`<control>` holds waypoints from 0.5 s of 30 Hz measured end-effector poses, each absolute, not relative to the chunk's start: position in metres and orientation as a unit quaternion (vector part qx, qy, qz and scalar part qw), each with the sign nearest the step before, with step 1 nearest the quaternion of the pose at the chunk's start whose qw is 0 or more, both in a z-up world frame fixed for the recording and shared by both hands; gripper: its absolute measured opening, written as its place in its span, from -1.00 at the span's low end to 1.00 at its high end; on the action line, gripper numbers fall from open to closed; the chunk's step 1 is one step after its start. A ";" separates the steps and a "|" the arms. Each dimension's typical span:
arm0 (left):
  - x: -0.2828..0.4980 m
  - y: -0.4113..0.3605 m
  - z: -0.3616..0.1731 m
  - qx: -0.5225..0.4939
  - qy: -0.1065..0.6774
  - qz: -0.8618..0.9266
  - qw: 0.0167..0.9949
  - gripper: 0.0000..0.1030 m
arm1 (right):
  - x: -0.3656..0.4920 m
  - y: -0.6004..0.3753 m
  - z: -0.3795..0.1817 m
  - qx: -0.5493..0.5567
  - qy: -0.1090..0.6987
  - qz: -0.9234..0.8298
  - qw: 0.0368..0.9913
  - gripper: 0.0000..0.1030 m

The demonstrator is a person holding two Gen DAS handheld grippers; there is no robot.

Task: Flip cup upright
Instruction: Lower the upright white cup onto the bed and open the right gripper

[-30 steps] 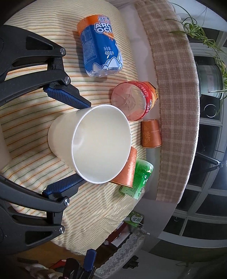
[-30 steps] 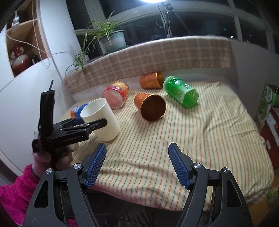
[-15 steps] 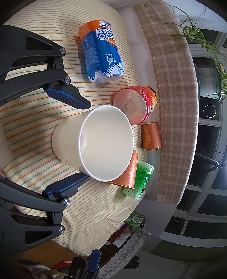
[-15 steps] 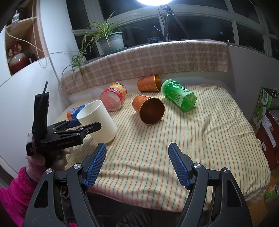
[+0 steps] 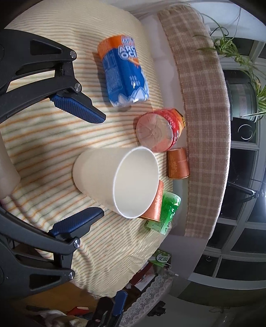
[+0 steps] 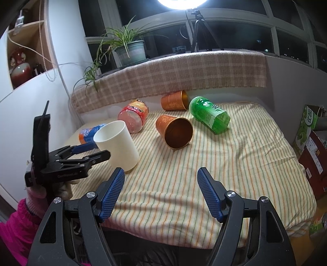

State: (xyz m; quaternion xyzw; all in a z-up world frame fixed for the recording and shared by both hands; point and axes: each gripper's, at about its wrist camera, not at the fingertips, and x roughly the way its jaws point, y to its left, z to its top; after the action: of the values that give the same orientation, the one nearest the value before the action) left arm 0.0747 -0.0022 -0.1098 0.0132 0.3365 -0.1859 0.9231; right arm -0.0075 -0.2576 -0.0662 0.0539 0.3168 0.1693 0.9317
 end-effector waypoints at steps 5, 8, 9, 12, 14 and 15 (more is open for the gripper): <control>0.059 0.011 -0.097 0.010 0.323 -0.167 0.932 0.68 | -0.007 -0.255 -0.062 0.052 0.304 0.162 0.938 0.43; 0.046 0.020 -0.081 0.007 0.304 -0.146 0.941 0.68 | -0.006 -0.252 -0.059 0.051 0.294 0.155 0.942 0.43; 0.043 0.021 -0.077 0.006 0.298 -0.140 0.944 0.69 | -0.005 -0.251 -0.059 0.050 0.290 0.153 0.943 0.43; 0.029 0.026 -0.058 0.004 0.271 -0.115 0.956 0.81 | -0.004 -0.247 -0.055 0.045 0.278 0.146 0.948 0.43; 0.019 0.028 -0.045 0.002 0.250 -0.102 0.963 0.82 | -0.004 -0.243 -0.052 0.040 0.269 0.144 0.951 0.43; 0.015 0.029 -0.040 0.001 0.240 -0.094 0.966 0.89 | -0.003 -0.242 -0.051 0.039 0.266 0.143 0.952 0.50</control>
State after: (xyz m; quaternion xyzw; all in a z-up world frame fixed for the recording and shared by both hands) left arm 0.0146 0.0286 -0.0400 0.0007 0.2404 -0.0944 0.9661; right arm -0.0034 -0.2419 -0.0513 0.0391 0.2664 0.1428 0.9524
